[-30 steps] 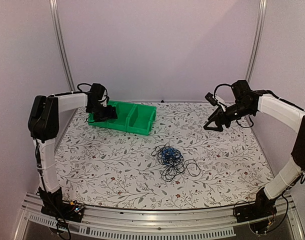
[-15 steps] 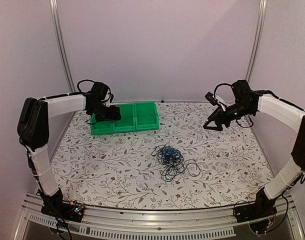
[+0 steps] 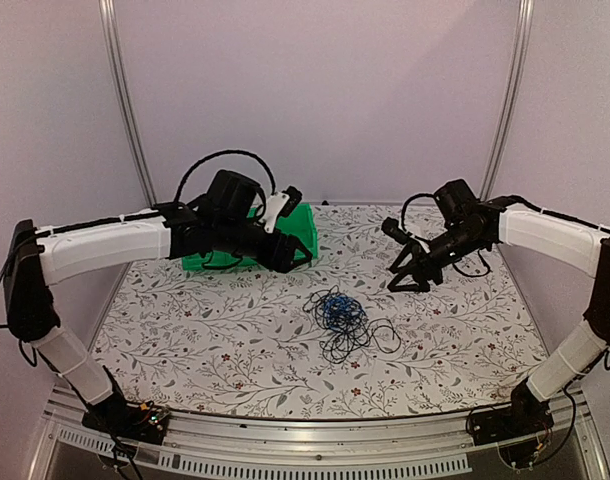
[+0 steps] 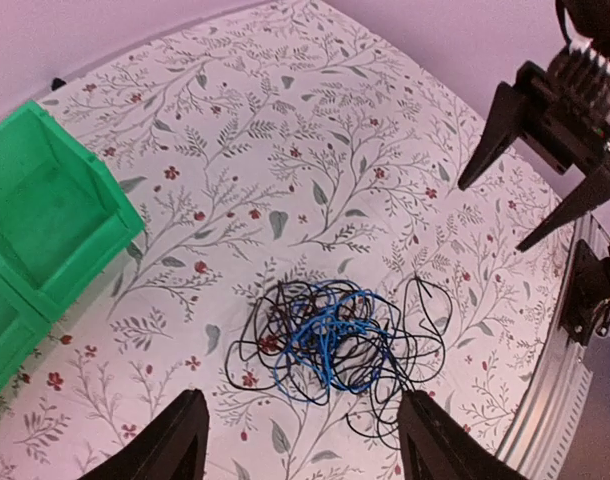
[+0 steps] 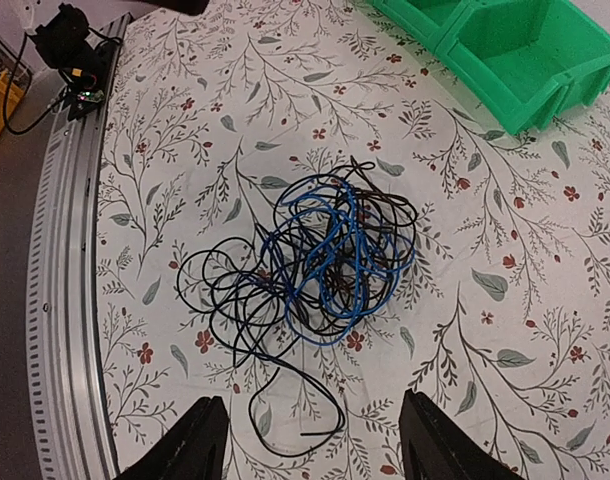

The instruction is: Untangle the cables

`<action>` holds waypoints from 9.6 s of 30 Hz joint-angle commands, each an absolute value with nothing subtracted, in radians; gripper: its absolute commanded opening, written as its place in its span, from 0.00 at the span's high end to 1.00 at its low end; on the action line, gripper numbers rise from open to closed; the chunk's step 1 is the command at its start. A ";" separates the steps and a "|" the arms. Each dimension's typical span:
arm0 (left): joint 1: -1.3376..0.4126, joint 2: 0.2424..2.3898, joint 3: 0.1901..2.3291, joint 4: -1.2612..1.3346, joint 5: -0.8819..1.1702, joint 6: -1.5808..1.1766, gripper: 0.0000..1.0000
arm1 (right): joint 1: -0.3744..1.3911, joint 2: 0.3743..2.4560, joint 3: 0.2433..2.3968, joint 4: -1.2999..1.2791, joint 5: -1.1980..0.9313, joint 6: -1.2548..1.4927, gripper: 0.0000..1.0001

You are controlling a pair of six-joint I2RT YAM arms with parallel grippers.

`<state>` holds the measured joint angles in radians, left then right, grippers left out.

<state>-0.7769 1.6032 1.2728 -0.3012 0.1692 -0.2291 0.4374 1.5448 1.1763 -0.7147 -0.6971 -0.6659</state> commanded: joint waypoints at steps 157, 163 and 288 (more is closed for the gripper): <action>-0.741 1.387 1.786 -0.358 -0.357 -0.504 1.00 | 0.663 1.649 1.340 -0.571 -0.619 -0.594 0.38; -0.621 1.334 1.592 -0.363 -0.306 -0.633 1.00 | 0.663 1.566 1.289 -0.558 -0.589 -0.533 0.27; -0.251 2.164 1.818 -0.683 -0.211 -0.671 0.72 | 0.349 1.430 0.947 -0.362 -0.722 -0.360 0.34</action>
